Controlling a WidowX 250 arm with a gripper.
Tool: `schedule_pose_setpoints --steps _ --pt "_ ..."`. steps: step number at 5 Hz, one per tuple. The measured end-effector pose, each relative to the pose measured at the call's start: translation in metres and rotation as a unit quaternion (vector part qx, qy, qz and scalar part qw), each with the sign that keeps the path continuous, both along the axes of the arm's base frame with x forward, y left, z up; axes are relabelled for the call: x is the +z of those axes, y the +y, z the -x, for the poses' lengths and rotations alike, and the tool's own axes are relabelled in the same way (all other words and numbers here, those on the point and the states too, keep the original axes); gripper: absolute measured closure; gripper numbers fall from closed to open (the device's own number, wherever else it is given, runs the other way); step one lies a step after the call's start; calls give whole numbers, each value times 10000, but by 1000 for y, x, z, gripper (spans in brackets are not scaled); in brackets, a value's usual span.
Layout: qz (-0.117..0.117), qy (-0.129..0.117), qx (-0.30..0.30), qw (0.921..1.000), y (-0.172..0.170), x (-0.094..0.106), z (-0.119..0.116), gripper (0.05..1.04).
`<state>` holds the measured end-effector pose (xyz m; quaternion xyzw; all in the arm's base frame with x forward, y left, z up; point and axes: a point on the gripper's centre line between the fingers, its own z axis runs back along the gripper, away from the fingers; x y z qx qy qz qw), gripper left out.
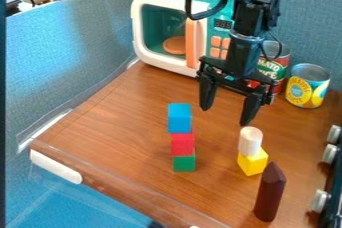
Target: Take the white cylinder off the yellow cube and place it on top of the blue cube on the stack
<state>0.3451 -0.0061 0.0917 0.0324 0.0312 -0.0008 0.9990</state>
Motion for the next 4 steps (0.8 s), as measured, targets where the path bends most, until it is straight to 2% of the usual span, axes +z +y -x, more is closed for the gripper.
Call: schedule_pose_setpoints --steps 1,4 --pt "-2 152 32 9999 0 -11 1 83" --pt "19 -125 215 9997 -18 -13 -5 83"
